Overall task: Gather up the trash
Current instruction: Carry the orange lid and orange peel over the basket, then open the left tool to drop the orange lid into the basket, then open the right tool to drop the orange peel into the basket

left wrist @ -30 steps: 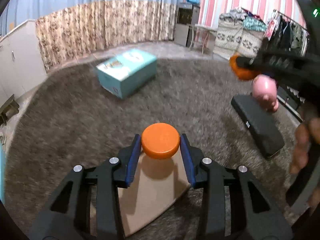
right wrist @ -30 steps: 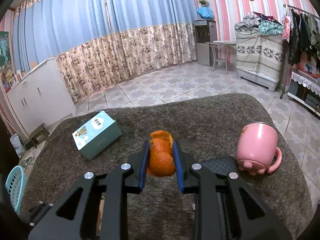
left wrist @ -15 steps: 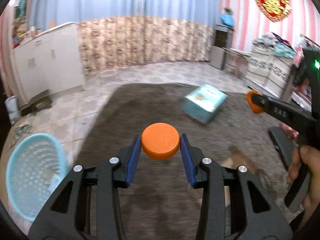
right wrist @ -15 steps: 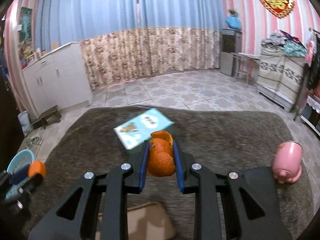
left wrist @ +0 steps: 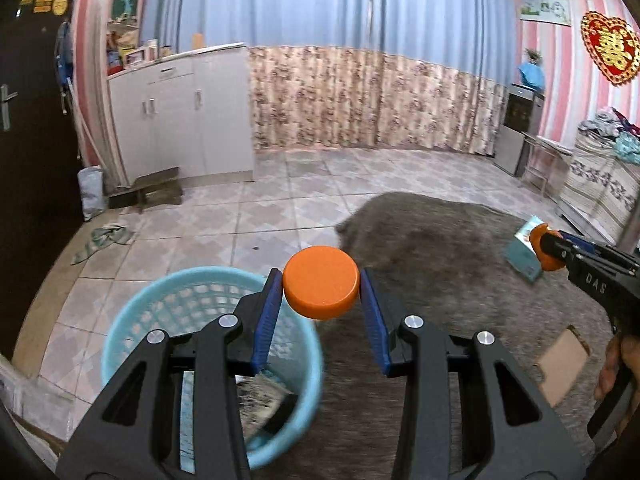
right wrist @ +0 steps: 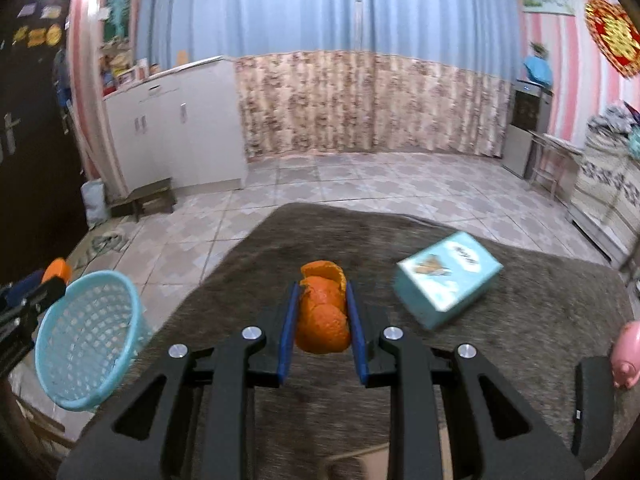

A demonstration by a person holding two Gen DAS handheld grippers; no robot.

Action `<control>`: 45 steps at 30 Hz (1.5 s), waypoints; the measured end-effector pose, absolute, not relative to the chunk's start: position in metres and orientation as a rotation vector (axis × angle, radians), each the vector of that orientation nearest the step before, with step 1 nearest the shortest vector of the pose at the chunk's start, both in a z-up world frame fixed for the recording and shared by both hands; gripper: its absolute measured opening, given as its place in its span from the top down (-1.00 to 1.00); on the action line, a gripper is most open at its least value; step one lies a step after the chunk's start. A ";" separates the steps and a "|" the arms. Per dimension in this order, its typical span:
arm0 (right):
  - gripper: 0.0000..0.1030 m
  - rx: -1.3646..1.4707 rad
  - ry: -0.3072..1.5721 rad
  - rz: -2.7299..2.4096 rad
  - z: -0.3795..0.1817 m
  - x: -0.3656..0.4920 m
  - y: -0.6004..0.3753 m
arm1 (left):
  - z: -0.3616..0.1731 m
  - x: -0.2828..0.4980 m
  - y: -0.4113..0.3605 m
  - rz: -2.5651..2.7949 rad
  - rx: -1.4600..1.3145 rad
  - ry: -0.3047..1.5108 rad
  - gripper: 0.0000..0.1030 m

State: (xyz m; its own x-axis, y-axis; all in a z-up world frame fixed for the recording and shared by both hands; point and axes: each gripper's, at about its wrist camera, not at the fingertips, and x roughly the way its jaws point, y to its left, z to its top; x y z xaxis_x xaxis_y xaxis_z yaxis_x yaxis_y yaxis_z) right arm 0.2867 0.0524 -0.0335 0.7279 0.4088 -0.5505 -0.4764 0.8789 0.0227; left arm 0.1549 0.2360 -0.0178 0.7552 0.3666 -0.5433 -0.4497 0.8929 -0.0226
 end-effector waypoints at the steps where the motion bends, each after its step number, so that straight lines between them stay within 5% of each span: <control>1: 0.53 -0.131 0.575 0.502 -0.034 0.283 0.062 | -0.018 0.152 0.243 0.457 -0.152 0.558 0.25; 29: 0.53 -0.206 0.625 0.672 -0.067 0.250 0.187 | -0.060 0.117 0.361 0.604 -0.166 0.586 0.22; 35: 0.53 -0.212 0.633 0.695 -0.071 0.244 0.198 | -0.058 0.105 0.370 0.626 -0.162 0.573 -0.37; 45: 0.53 -0.245 0.632 0.791 -0.077 0.221 0.236 | -0.052 0.072 0.382 0.706 -0.218 0.541 -0.76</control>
State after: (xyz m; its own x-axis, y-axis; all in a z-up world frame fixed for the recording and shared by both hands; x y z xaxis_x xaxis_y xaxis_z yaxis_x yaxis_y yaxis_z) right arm 0.2206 0.2358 -0.0771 0.5322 0.5850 -0.6120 -0.7262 0.6870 0.0251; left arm 0.0719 0.3818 -0.0518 0.6311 0.5564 -0.5405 -0.6663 0.7456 -0.0106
